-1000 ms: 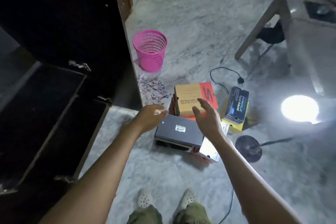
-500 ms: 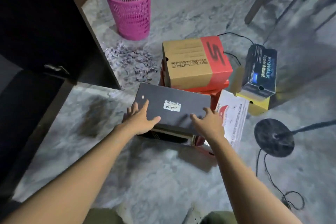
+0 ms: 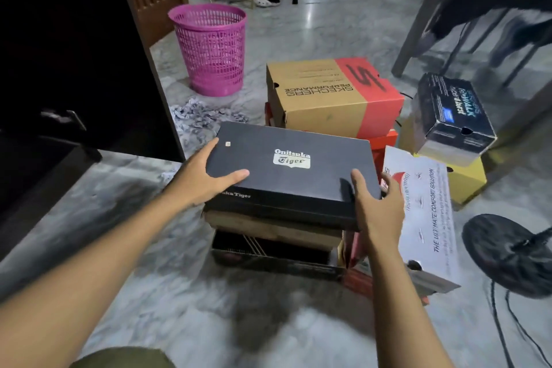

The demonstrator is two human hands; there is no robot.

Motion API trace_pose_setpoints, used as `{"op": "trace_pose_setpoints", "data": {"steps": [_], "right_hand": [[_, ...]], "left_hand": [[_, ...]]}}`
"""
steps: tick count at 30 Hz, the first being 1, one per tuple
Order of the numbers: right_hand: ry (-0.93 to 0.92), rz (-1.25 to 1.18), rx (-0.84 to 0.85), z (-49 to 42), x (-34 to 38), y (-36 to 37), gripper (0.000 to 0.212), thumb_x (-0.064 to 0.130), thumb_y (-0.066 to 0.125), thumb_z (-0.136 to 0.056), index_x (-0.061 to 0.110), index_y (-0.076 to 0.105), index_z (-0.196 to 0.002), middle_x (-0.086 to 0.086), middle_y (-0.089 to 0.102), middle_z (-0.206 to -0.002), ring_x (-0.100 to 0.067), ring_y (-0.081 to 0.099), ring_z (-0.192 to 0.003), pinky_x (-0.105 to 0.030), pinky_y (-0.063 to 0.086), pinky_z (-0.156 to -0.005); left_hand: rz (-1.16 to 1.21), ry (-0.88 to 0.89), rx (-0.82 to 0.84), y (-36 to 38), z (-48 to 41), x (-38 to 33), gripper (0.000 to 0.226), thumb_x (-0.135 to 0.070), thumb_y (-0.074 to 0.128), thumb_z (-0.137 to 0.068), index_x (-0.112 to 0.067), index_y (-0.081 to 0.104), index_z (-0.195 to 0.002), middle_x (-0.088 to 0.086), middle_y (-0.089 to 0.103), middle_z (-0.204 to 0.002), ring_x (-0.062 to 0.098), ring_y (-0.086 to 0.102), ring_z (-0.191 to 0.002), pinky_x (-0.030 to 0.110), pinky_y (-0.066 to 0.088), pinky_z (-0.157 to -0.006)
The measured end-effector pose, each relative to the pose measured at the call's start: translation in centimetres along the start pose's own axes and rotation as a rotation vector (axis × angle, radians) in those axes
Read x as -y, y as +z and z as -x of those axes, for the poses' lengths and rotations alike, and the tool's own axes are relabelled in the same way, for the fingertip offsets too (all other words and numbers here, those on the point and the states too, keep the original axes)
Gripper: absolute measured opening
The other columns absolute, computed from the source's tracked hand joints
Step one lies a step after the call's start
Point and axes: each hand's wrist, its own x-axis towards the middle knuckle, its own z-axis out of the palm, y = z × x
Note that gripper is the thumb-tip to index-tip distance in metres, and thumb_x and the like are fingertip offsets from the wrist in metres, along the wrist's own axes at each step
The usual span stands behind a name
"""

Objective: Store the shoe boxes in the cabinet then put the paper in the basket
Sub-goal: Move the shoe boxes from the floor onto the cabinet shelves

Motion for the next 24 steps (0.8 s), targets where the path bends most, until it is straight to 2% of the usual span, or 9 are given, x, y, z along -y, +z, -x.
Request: {"op": "trace_pose_setpoints", "data": {"steps": [3, 6, 8, 11, 14, 17, 21, 24], "right_hand": [[0.010, -0.086, -0.013, 2.6, -0.2, -0.2, 0.060, 0.053, 0.071, -0.083, 0.028, 0.051, -0.133, 0.013, 0.058, -0.122, -0.008, 0.055, -0.105, -0.027, 0.041, -0.092], [-0.035, -0.125, -0.017, 3.2, 0.2, -0.2, 0.058, 0.044, 0.075, -0.083, 0.027, 0.050, -0.133, 0.017, 0.053, -0.115, -0.005, 0.050, -0.102, -0.021, 0.035, -0.089], [-0.097, -0.114, -0.002, 3.5, 0.9, 0.2, 0.061, 0.048, 0.077, -0.080, 0.029, 0.050, -0.131, 0.017, 0.056, -0.117, -0.006, 0.054, -0.106, -0.024, 0.041, -0.090], [-0.191, -0.090, 0.054, 4.4, 2.8, 1.5, 0.072, 0.060, 0.075, -0.075, 0.033, 0.046, -0.135, 0.016, 0.058, -0.122, -0.006, 0.056, -0.110, -0.030, 0.048, -0.096], [-0.289, -0.084, 0.173, 5.6, 5.9, 4.1, 0.072, 0.057, 0.075, -0.077, 0.032, 0.045, -0.137, 0.017, 0.057, -0.117, -0.003, 0.054, -0.103, -0.020, 0.043, -0.088], [-0.355, -0.094, 0.326, 6.9, 8.9, 8.7, 0.072, 0.051, 0.077, -0.078, 0.027, 0.045, -0.137, 0.014, 0.056, -0.116, -0.003, 0.055, -0.101, -0.013, 0.040, -0.080], [-0.408, -0.018, 0.535, 9.3, 11.7, 16.2, 0.081, 0.055, 0.075, -0.078, 0.024, 0.039, -0.144, 0.007, 0.054, -0.123, -0.013, 0.055, -0.106, -0.027, 0.049, -0.087], [-0.441, 0.041, 0.689, 11.5, 13.9, 21.2, 0.078, 0.054, 0.074, -0.079, 0.022, 0.040, -0.142, 0.002, 0.056, -0.124, -0.015, 0.056, -0.102, -0.027, 0.047, -0.083]], "left_hand": [[0.148, 0.004, 0.036, 0.1, 1.7, 1.2, 0.112, -0.075, 0.072, -0.059, -0.040, 0.022, -0.152, -0.013, 0.039, -0.151, 0.008, 0.042, -0.134, 0.032, 0.035, -0.111], [0.147, 0.011, 0.043, -0.2, 2.3, 1.5, 0.118, -0.084, 0.069, -0.048, -0.047, 0.021, -0.149, -0.015, 0.042, -0.148, 0.010, 0.045, -0.133, 0.036, 0.037, -0.112], [0.123, 0.030, 0.013, -1.3, 2.5, 1.5, 0.116, -0.084, 0.070, -0.048, -0.050, 0.022, -0.148, -0.016, 0.044, -0.145, 0.013, 0.049, -0.129, 0.039, 0.041, -0.108], [0.135, 0.062, -0.127, -4.5, 3.4, 2.1, 0.115, -0.083, 0.070, -0.046, -0.046, 0.029, -0.147, -0.016, 0.045, -0.144, 0.008, 0.045, -0.131, 0.033, 0.038, -0.109], [0.146, 0.069, -0.276, -8.7, 4.8, 4.0, 0.113, -0.082, 0.071, -0.046, -0.042, 0.034, -0.145, -0.016, 0.047, -0.143, 0.005, 0.044, -0.129, 0.029, 0.037, -0.107], [0.187, 0.043, -0.425, -11.9, 6.6, 7.1, 0.105, -0.067, 0.080, -0.054, -0.033, 0.040, -0.145, -0.012, 0.049, -0.142, 0.003, 0.044, -0.125, 0.024, 0.036, -0.103], [0.271, -0.097, -0.607, -14.9, 9.6, 11.9, 0.102, -0.059, 0.083, -0.054, -0.030, 0.044, -0.143, -0.009, 0.054, -0.136, 0.007, 0.051, -0.120, 0.022, 0.038, -0.096], [0.367, -0.205, -0.724, -17.0, 11.9, 14.5, 0.101, -0.055, 0.087, -0.055, -0.027, 0.044, -0.143, -0.007, 0.054, -0.136, 0.009, 0.051, -0.122, 0.022, 0.038, -0.098]]}}
